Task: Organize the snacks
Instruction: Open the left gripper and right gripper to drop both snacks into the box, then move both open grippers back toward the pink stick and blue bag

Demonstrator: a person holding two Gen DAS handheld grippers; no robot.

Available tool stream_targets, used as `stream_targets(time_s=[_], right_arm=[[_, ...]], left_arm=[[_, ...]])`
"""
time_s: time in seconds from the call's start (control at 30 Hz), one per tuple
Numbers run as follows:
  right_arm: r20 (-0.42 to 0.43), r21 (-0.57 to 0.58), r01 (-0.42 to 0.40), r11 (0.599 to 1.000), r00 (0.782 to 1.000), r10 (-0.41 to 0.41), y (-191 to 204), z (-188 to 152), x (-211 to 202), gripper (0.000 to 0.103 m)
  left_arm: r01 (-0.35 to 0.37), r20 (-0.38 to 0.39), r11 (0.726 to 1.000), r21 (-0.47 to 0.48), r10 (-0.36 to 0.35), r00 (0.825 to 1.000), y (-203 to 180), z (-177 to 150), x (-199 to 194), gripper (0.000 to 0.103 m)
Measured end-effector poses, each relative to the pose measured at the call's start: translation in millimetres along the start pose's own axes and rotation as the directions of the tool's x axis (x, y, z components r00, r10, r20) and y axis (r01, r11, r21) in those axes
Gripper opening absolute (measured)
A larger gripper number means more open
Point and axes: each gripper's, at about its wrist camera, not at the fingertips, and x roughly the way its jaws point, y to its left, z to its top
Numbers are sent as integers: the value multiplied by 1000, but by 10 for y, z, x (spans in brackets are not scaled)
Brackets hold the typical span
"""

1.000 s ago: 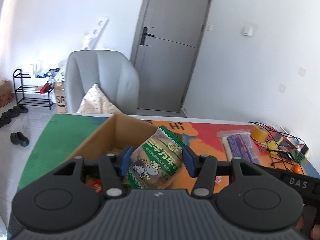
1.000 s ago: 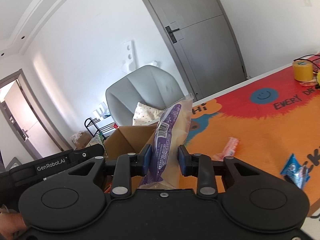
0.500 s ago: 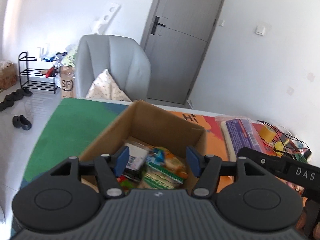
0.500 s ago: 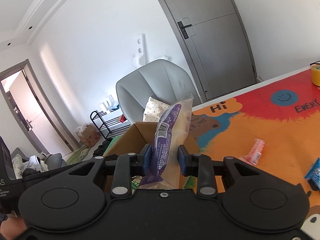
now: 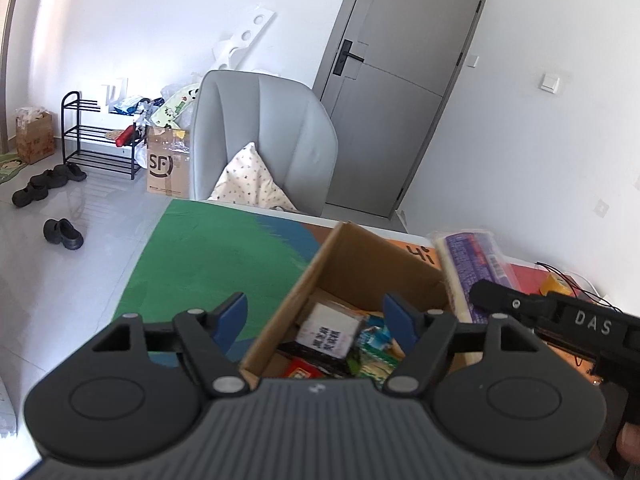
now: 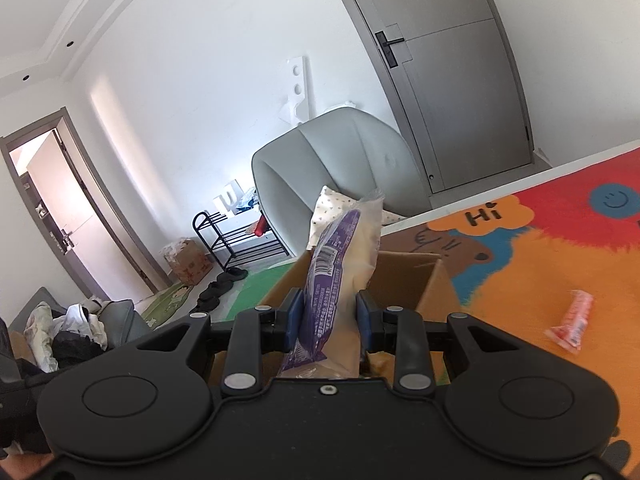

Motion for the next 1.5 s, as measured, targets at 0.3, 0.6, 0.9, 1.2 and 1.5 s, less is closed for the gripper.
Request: stream_targets(time_s=[0.3, 0.6, 0.9, 1.2, 1.5], right_arm=[[20, -28, -94, 995, 995, 94, 242, 54, 102, 30], [-8, 25, -48, 999, 999, 48, -34, 28, -39, 30], [-7, 30, -14, 999, 1000, 15, -255, -20, -283, 38], [25, 74, 56, 996, 998, -58, -666, -45, -622, 62], [52, 101, 110, 989, 992, -115, -1017, -80, -944, 81]], left_arm=[[-44, 0, 999, -33, 44, 999, 208, 28, -15, 78], [-43, 13, 999, -17, 43, 999, 64, 35, -56, 84], [-24, 6, 999, 25, 24, 1000, -259, -37, -28, 89], [-9, 19, 997, 79, 7, 1000, -745, -134, 19, 98], [31, 10, 993, 116, -32, 999, -1191, -261, 42, 98]])
